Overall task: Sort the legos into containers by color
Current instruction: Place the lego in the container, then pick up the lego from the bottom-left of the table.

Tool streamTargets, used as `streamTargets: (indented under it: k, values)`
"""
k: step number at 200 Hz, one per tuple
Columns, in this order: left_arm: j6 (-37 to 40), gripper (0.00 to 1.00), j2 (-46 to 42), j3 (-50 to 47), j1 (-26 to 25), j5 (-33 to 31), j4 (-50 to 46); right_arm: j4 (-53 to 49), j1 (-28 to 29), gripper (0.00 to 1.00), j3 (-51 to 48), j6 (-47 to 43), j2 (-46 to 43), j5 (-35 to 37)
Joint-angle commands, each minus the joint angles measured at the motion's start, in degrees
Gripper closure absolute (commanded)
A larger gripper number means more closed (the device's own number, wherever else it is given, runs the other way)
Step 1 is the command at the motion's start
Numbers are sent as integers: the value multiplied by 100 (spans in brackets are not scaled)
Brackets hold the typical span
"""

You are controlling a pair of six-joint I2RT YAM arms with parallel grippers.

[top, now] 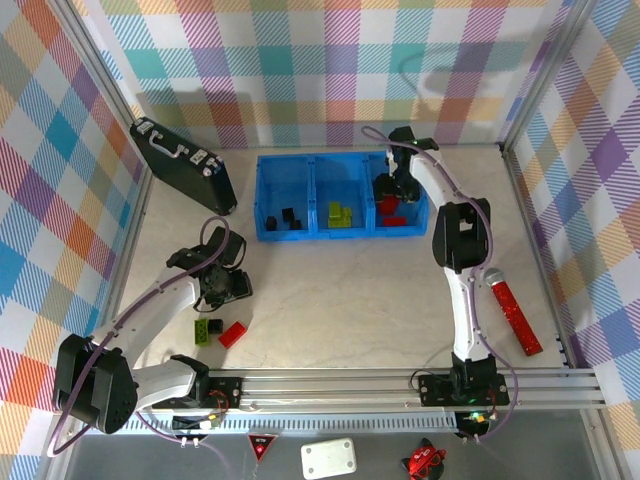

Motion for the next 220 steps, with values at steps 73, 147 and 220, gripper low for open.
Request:
streamTargets:
  k: [73,147,220]
  values:
    - [-1236,49,-214,-151,89,-745,-696,724,6,24,-2040,328,-2422,-659]
    - [-2262,35,-931,-720,342,-751,-1083,1537,10,24,-3423,590,-3483,-1462]
    - [-3035,14,-1289,-973,1328,146,-906,1677,10,24,-3625,666,-3857,-1929]
